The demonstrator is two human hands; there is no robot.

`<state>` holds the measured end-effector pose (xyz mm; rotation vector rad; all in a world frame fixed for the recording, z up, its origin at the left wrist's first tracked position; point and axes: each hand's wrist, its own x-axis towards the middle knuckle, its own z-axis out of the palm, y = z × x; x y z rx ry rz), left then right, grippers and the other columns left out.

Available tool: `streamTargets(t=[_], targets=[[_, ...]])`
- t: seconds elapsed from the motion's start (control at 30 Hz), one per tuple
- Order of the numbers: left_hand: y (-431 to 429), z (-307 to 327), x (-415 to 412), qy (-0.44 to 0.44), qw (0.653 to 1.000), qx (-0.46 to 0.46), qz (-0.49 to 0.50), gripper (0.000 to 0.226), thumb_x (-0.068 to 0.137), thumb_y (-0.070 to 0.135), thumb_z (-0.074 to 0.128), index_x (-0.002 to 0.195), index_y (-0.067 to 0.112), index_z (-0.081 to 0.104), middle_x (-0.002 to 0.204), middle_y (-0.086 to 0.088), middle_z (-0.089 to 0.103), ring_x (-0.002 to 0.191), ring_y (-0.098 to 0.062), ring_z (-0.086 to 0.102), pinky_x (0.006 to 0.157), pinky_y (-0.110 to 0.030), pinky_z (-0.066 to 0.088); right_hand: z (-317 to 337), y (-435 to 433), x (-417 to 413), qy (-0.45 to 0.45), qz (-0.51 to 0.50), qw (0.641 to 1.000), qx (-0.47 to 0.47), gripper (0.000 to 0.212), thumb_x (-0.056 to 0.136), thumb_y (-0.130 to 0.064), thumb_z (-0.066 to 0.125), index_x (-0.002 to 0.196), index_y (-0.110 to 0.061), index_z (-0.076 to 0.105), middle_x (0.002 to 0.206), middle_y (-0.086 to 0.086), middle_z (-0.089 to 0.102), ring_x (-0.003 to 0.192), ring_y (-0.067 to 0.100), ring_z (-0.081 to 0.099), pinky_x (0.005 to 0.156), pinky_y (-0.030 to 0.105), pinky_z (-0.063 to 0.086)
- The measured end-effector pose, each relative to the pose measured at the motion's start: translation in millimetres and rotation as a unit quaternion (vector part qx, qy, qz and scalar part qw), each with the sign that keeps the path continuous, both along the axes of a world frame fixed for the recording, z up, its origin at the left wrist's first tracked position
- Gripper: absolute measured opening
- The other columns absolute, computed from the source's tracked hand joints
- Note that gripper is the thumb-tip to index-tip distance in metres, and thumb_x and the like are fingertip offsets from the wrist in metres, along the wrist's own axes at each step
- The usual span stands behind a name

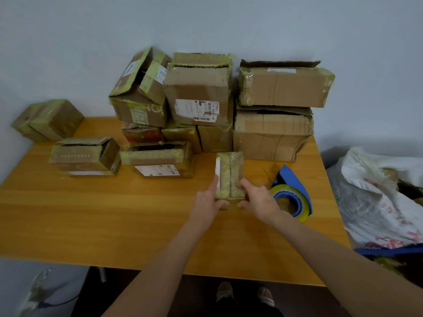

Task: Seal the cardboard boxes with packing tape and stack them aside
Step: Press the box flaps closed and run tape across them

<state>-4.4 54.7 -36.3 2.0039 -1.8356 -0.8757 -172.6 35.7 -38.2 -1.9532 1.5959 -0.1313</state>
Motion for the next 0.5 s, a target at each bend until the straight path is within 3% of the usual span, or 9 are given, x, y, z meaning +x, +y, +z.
streamTargets(t=[0.1, 0.2, 0.27, 0.33, 0.4, 0.5], targets=[[-4, 5, 9, -0.016, 0.999, 0.027, -0.031, 0.090, 0.080, 0.021, 0.075, 0.152, 0.026, 0.021, 0.120, -0.009, 0.064, 0.102, -0.020, 0.062, 0.088, -0.030, 0.050, 1, 1, 0, -0.020, -0.009, 0.999, 0.025, 0.053, 0.088, -0.015, 0.068, 0.131, -0.030, 0.039, 0.113, 0.010, 0.066, 0.096, 0.029, 0.065, 0.082, 0.043, 0.057], [-15, 17, 20, -0.014, 0.997, 0.067, -0.038, 0.078, 0.087, 0.018, 0.065, 0.151, 0.028, 0.023, 0.145, -0.009, 0.042, 0.126, -0.023, 0.047, 0.097, -0.031, 0.045, 4, 10, 5, -0.073, 0.025, 0.995, 0.068, 0.060, 0.092, -0.008, 0.060, 0.142, -0.031, 0.036, 0.115, 0.006, 0.067, 0.103, 0.025, 0.064, 0.089, 0.037, 0.054], [-23, 23, 18, -0.046, 0.998, 0.030, -0.031, 0.065, 0.089, 0.027, 0.060, 0.148, 0.021, 0.033, 0.151, -0.009, 0.032, 0.136, -0.024, 0.035, 0.107, -0.037, 0.037, 9, 21, 8, -0.134, 0.042, 0.987, 0.073, 0.067, 0.094, -0.002, 0.052, 0.148, -0.035, 0.031, 0.106, 0.002, 0.071, 0.097, 0.015, 0.065, 0.090, 0.030, 0.053], [-24, 25, 5, -0.104, 0.993, 0.005, -0.046, 0.069, 0.088, 0.043, 0.056, 0.147, 0.018, 0.033, 0.155, -0.010, 0.027, 0.140, -0.025, 0.028, 0.112, -0.042, 0.031, 14, 26, 5, -0.160, 0.009, 0.986, 0.038, 0.065, 0.093, 0.004, 0.046, 0.147, -0.031, 0.036, 0.095, 0.000, 0.071, 0.082, 0.009, 0.064, 0.083, 0.026, 0.054], [-18, 20, -11, -0.183, 0.979, 0.024, -0.086, 0.083, 0.085, 0.055, 0.056, 0.151, 0.018, 0.020, 0.159, -0.011, 0.012, 0.145, -0.028, 0.016, 0.114, -0.047, 0.025, 19, 22, -5, -0.125, -0.019, 0.992, -0.013, 0.052, 0.093, 0.002, 0.045, 0.138, -0.025, 0.049, 0.092, 0.000, 0.071, 0.072, 0.009, 0.062, 0.073, 0.028, 0.055], [-17, 16, -10, -0.266, 0.951, 0.004, -0.155, 0.082, 0.088, 0.041, 0.061, 0.151, 0.022, 0.013, 0.161, -0.010, 0.000, 0.147, -0.030, 0.005, 0.118, -0.049, 0.017, 29, 15, -30, -0.058, -0.059, 0.994, -0.075, 0.034, 0.096, -0.012, 0.047, 0.128, -0.023, 0.056, 0.097, 0.001, 0.069, 0.072, 0.013, 0.060, 0.056, 0.026, 0.048]])
